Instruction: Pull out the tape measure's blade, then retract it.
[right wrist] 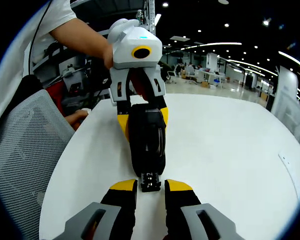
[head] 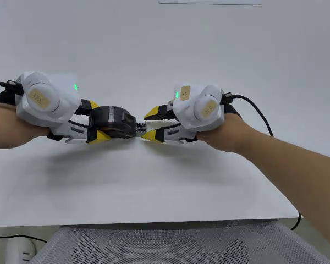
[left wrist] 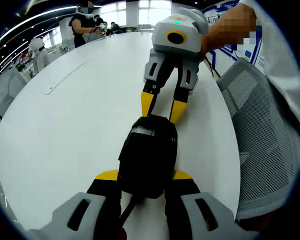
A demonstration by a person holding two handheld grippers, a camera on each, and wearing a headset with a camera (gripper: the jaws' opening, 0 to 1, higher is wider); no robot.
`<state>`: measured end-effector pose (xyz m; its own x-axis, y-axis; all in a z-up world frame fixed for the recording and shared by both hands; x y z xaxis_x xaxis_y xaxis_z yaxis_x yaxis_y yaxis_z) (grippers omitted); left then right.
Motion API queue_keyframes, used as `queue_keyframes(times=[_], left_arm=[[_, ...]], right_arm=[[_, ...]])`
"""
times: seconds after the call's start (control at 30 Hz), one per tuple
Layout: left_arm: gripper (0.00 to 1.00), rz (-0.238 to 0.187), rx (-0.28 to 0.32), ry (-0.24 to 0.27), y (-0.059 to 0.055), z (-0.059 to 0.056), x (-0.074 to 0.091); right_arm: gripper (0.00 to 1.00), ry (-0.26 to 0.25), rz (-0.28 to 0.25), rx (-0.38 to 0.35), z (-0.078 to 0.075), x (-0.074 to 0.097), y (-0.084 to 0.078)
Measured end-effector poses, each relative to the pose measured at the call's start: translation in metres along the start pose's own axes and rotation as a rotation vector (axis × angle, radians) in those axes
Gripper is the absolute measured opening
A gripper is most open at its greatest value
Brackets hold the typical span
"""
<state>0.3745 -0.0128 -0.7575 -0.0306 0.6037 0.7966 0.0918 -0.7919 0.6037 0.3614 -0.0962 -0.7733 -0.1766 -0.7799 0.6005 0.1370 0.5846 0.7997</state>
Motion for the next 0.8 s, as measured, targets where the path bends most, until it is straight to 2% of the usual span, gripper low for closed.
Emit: queue_keyframes(times=[0.23,0.37,0.6,0.7,0.8], left_arm=[[0.28,0.001,0.001,-0.003,0.0,0.0,0.0],[0.28,0.0,0.0,-0.004,0.0,0.0,0.0],[0.28,0.001,-0.004,-0.004,0.0,0.0,0.0],[0.28,-0.001,-0.003,-0.002,0.0,0.0,0.0],[0.28,-0.004,-0.004,0.003,0.0,0.0,0.0]], right_arm=[[0.17,-0.004,0.017,0.009,0.002,-0.007,-0.005],[0.15,-0.012,0.006,-0.004,0.001,-0.009,-0.005],[0.15,0.004,0.003,0.034,0.002,-0.012,-0.002],[0.14,0.009,-0.001,0.016,0.002,-0.012,-0.002],[0.13,0.01,0.006,0.036,0.002,-0.012,-0.002]])
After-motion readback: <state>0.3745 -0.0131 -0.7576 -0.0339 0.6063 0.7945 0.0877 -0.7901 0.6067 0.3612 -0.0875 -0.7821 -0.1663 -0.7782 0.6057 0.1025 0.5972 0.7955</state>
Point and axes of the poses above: the centre of the closed fingertips' face, and the gripper's own axes: x roughly backward along the fingers, z roughly to its left, y roughly out of its top, the point moved 2 cm from there along x, roughly backward along the fingers, and after that the axes turned 1 degree about -y, right-handed, at the moved point
